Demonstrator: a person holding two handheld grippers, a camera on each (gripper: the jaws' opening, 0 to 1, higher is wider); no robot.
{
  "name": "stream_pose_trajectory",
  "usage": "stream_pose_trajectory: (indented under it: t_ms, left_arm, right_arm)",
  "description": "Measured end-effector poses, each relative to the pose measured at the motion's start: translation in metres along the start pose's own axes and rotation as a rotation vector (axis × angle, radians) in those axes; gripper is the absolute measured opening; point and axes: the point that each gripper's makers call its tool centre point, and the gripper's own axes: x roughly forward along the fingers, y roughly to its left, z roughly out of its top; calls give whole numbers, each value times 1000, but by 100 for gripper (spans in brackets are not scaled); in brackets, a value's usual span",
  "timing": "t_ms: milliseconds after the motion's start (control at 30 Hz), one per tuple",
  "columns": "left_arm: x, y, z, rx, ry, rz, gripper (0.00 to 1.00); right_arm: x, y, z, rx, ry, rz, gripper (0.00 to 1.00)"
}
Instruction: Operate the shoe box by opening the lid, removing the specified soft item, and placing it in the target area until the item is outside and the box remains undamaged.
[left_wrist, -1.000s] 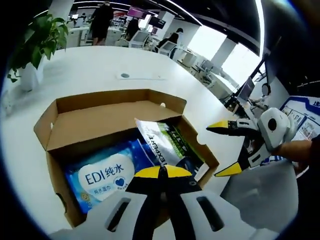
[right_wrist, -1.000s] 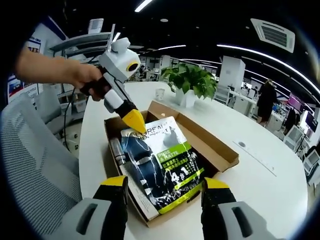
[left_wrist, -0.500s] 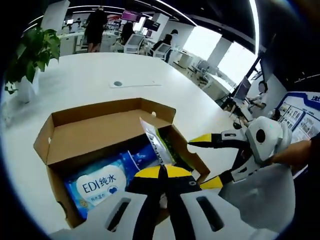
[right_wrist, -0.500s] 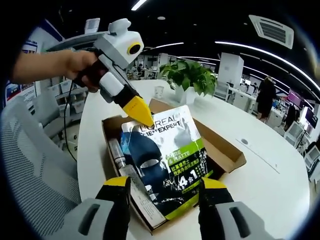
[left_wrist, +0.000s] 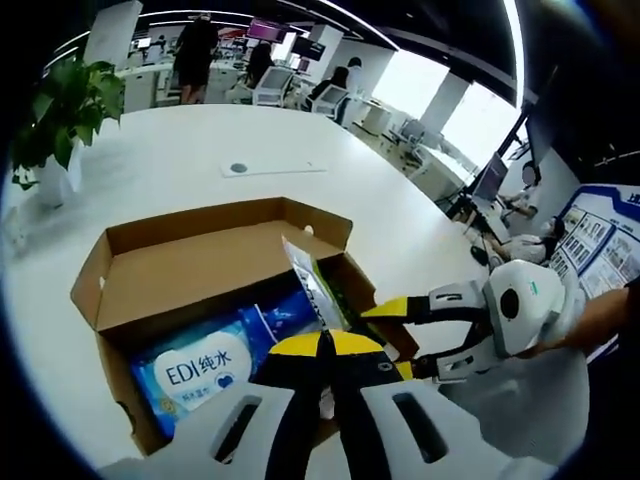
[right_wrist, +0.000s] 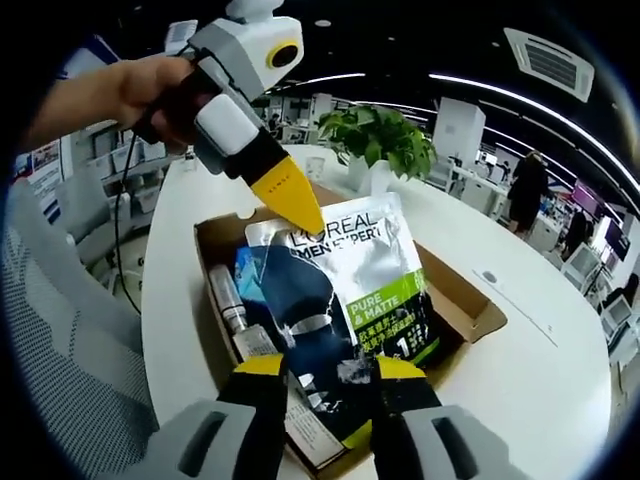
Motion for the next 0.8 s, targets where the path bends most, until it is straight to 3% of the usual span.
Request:
stream_pose_trajectory:
  t_ms: [233, 400, 433, 800]
  left_arm:
    - [0, 3, 1, 7, -3, 7, 0]
    - [0, 1, 1, 56, 3, 16, 0]
    - [0, 1, 1, 56, 2, 15, 0]
    - [-5, -2, 2, 89, -9, 7, 0]
  right_arm:
    - [-1, 5, 3, -12, -12, 20, 11]
    - [-3, 8, 5, -3, -22, 31, 1]
    - [-3, 13, 5, 5, -25, 58, 0]
    - [-8, 10, 9, 27, -31, 54, 0]
